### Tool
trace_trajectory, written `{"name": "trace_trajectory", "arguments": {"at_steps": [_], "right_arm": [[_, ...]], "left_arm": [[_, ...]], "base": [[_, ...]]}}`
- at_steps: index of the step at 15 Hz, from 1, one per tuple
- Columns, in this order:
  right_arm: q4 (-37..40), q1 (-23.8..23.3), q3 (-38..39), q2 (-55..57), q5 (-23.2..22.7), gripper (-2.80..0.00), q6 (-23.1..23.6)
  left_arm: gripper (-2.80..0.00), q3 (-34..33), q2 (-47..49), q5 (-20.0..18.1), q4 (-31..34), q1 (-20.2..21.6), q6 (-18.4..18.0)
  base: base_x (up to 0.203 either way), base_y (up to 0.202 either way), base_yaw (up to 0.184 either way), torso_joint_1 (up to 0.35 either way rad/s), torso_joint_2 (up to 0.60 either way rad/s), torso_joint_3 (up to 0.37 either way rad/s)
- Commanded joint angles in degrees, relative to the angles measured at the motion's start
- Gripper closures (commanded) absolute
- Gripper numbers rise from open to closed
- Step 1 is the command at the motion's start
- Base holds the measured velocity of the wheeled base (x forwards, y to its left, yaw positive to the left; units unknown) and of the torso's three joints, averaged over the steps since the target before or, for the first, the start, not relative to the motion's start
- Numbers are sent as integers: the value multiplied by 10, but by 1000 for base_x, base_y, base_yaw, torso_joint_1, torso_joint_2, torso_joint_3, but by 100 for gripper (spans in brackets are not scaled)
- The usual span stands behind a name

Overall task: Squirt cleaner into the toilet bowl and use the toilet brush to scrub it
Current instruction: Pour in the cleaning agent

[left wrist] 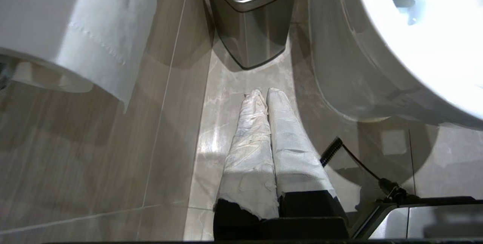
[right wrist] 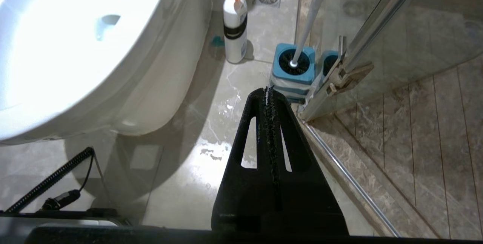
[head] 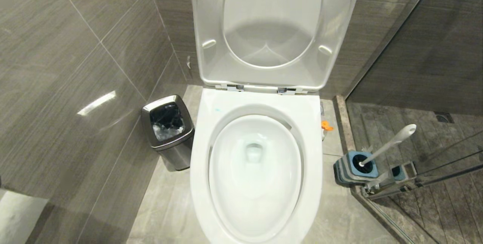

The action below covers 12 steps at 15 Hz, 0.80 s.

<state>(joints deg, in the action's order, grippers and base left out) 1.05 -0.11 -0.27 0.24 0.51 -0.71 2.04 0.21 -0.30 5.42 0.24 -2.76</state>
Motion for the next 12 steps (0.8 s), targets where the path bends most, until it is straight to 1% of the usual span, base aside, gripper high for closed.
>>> {"name": "trace_trajectory", "arguments": {"at_steps": [1,10,12], "right_arm": [[1,0,0,2,0,0,0],[3,0,-2,7,0,0,0],[3,0,-2,7,0,0,0]], "left_arm": [[0,0,0,1,0,0,0],[0,0,0,1,0,0,1],[0,0,0,1,0,0,1]], "base": [[0,0,0,-1,4,-196],[0,0,0,2,3,-195],[0,0,0,2,3,-88]]}}
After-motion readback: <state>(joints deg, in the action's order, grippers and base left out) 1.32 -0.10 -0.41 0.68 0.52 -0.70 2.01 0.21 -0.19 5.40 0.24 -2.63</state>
